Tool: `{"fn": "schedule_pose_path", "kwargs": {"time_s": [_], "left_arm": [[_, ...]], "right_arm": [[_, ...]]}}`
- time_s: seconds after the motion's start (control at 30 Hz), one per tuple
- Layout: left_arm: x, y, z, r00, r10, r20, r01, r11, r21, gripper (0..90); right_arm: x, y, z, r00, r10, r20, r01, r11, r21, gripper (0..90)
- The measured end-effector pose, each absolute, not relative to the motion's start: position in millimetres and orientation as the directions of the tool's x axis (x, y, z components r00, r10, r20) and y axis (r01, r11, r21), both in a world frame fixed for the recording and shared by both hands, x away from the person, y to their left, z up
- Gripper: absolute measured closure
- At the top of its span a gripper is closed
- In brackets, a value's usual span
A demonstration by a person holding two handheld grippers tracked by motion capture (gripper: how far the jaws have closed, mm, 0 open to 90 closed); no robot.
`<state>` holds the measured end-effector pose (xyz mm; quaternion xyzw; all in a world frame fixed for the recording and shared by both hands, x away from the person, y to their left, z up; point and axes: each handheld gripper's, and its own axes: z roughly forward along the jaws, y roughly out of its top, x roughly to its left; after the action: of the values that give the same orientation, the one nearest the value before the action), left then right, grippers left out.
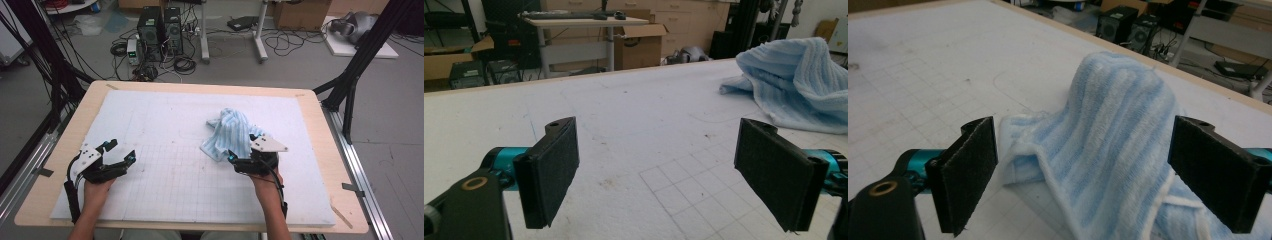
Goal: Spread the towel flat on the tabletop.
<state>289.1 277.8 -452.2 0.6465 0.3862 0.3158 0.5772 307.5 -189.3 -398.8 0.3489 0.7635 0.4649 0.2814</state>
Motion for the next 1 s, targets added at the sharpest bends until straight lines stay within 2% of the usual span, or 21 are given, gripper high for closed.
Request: {"fn": "schedule_pose_path", "kwargs": {"time_s": [0.5,0.73,0.9,1.0], "left_arm": [[289,278,-452,0.503,0.863,-0.041,0.135,-0.031,0.990,18.5],[289,279,-452,0.505,0.862,-0.041,0.134,-0.031,0.991,18.5],[289,279,-452,0.505,0.862,-0.042,0.132,-0.029,0.991,18.5],[289,279,-452,0.506,0.862,-0.041,0.132,-0.031,0.991,18.5]], "right_arm": [[360,-164,-415,-0.555,0.823,-0.117,0.401,0.388,0.830,11.7],[376,-162,-418,-0.521,0.844,-0.126,0.448,0.396,0.802,16.8],[383,-164,-422,-0.504,0.852,-0.140,0.471,0.407,0.783,28.4],[386,-166,-425,-0.500,0.855,-0.141,0.491,0.414,0.767,39.9]]}}
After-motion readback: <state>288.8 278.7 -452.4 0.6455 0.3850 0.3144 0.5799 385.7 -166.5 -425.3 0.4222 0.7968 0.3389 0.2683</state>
